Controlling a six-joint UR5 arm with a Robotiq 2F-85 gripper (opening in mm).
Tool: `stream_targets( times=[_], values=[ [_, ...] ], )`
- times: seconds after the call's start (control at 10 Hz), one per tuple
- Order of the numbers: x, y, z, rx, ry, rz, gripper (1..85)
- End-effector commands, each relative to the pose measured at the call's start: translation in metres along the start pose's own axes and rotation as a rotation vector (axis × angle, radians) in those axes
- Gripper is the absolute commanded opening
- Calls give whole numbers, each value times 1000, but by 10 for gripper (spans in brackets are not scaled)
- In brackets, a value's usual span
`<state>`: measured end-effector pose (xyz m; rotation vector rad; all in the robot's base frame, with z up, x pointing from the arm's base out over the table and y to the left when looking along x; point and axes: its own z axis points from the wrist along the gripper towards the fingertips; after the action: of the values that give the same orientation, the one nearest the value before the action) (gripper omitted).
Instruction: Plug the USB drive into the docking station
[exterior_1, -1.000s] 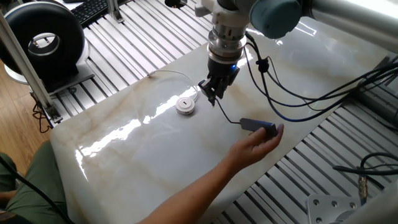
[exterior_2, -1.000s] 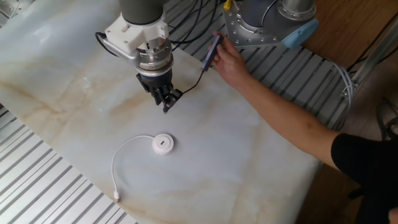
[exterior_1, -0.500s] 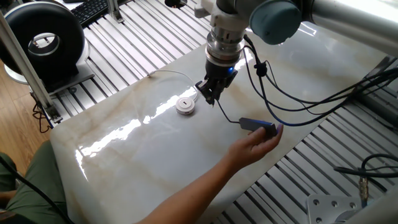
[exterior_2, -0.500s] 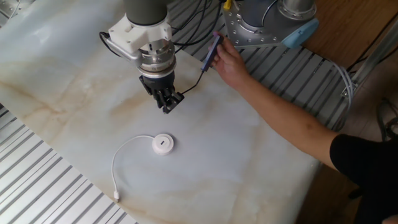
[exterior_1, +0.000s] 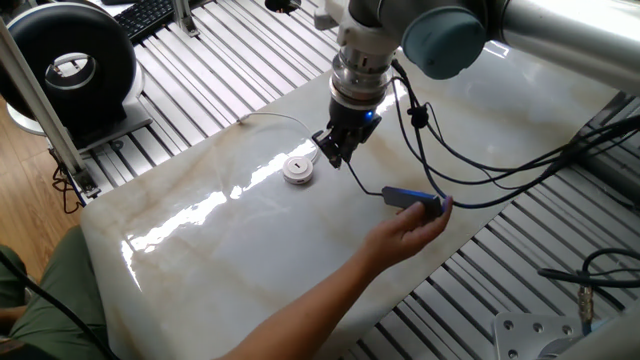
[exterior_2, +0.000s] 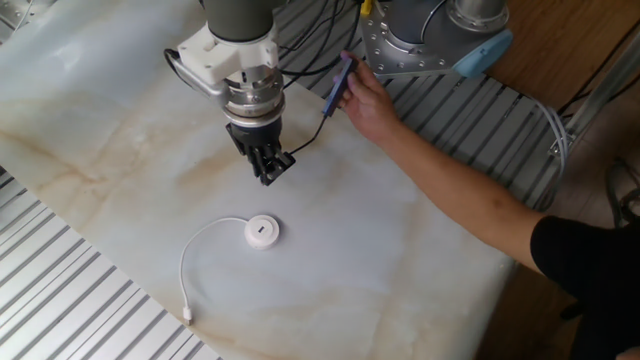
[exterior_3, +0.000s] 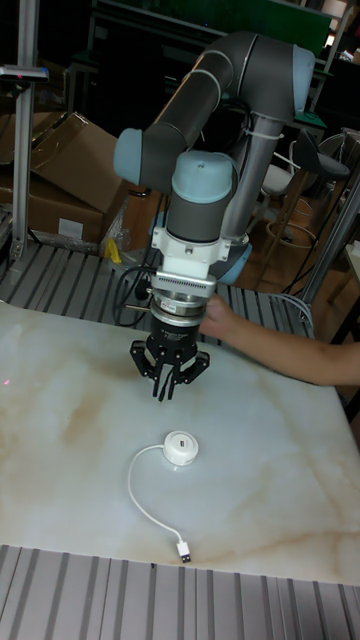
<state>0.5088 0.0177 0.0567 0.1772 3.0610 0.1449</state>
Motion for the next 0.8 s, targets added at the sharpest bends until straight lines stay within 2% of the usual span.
stream_targets(
  times=[0.0, 0.1, 0.6, 0.7],
  values=[
    [3, 2, 1, -13, 6, 32, 247],
    [-7, 0, 3, -6, -23, 83, 13],
    [-6, -7, 1, 13, -18, 66, 13],
    [-7, -5, 0, 5, -18, 60, 13]
  ],
)
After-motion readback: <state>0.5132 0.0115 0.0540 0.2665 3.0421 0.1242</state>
